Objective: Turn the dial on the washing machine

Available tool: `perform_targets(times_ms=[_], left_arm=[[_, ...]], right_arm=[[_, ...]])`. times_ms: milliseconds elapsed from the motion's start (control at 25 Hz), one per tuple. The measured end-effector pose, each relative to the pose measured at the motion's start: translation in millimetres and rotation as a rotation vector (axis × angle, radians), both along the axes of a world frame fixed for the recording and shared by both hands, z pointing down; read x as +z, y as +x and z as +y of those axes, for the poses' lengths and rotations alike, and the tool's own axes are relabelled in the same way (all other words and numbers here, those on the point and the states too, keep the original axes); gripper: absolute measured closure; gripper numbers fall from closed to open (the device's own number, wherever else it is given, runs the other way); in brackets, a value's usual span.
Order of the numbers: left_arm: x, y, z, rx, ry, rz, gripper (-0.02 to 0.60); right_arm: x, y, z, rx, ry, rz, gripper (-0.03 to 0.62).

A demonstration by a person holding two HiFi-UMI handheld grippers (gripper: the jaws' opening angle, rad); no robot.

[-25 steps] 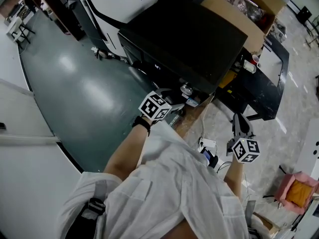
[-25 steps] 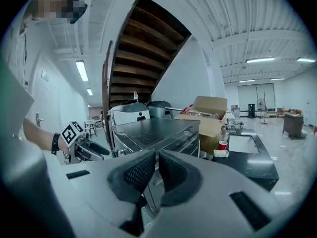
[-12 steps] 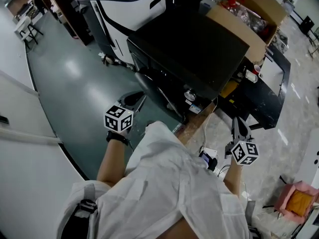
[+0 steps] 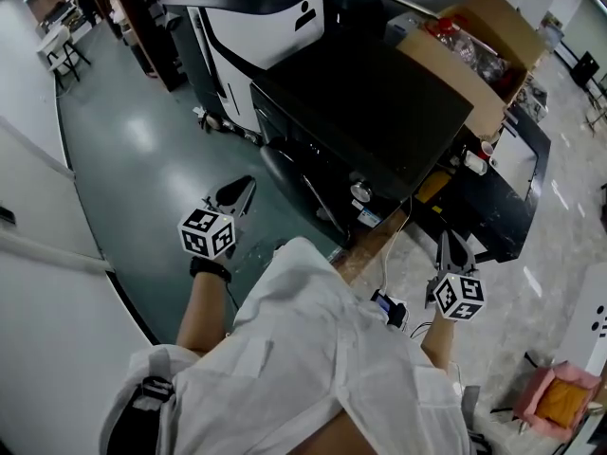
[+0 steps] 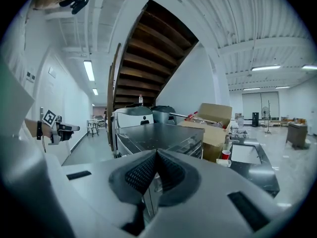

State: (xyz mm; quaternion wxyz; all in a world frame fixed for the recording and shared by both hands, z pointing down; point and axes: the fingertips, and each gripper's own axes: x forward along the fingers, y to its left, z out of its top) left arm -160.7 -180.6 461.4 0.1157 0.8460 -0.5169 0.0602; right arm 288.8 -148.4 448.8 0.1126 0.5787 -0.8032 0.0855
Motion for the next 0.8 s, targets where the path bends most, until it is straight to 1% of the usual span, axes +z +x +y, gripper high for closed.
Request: perform_targets(times_ms=[280,480,800], left_arm=[[-6.9,14.5,-1.1,0.045,0.021,-0.011,0.546],[-4.0,14.3,2.1,0.049,0.015,0.003,0.546],[-3.0,14.9,5.7,0.052,0.016,-0.004,0.546]], right_arm=[[-2.9,-1.9,3.8,0.012,0.018,-0.018,0.594],[-0.6,0.7,8.2,0.024,0.018,-0.021,0.594],[0.2,0.8,9.9,0.03,0.019,-0.027,0.594]])
